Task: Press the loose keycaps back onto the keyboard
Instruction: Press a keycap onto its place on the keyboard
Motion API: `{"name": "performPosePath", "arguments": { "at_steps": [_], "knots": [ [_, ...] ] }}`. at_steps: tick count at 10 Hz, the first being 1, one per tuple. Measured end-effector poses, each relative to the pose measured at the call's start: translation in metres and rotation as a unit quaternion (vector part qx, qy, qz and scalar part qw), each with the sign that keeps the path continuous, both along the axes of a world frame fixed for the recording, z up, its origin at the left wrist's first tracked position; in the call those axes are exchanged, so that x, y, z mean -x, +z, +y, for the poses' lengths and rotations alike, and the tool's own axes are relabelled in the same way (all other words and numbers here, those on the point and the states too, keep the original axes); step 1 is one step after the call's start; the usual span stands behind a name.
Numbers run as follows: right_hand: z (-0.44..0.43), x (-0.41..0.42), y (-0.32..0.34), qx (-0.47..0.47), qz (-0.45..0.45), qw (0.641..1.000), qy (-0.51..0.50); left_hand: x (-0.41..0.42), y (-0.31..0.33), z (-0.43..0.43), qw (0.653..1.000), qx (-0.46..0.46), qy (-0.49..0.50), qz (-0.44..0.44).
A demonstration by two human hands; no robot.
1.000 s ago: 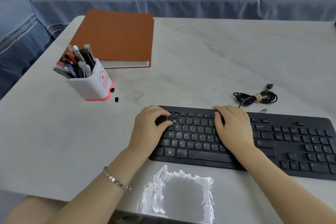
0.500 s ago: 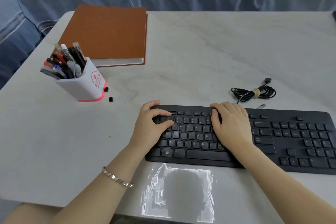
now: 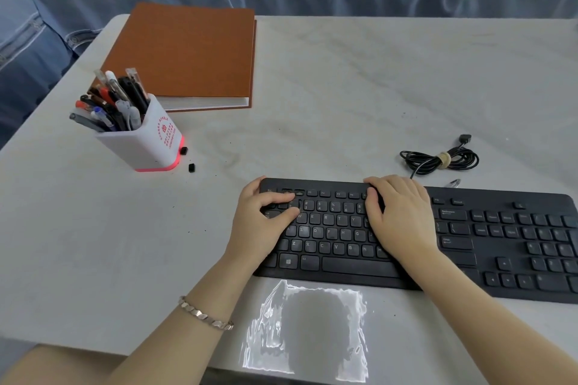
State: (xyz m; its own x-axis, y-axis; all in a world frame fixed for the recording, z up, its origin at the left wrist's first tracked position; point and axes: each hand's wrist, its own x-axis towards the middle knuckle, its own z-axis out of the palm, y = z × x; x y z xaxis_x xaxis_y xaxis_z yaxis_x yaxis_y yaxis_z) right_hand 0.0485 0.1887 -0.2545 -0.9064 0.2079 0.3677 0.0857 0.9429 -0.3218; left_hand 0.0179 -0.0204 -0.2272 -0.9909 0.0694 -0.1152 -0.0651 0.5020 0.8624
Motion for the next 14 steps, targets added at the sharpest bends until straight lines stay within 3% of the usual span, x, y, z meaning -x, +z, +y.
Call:
{"name": "performPosePath", "arguments": {
  "at_steps": [10,14],
  "knots": [
    [-0.0003,-0.0002,-0.0002,0.003,0.008,1.000,-0.002,0.0026,-0.0003,0.0018,0.999,-0.011,-0.039,-0.001],
    [-0.0005,0.0001,-0.0004,0.002,0.006,1.000,-0.002,0.0034,0.0013,0.0032,0.997,0.032,-0.072,0.007]
  ]
}}
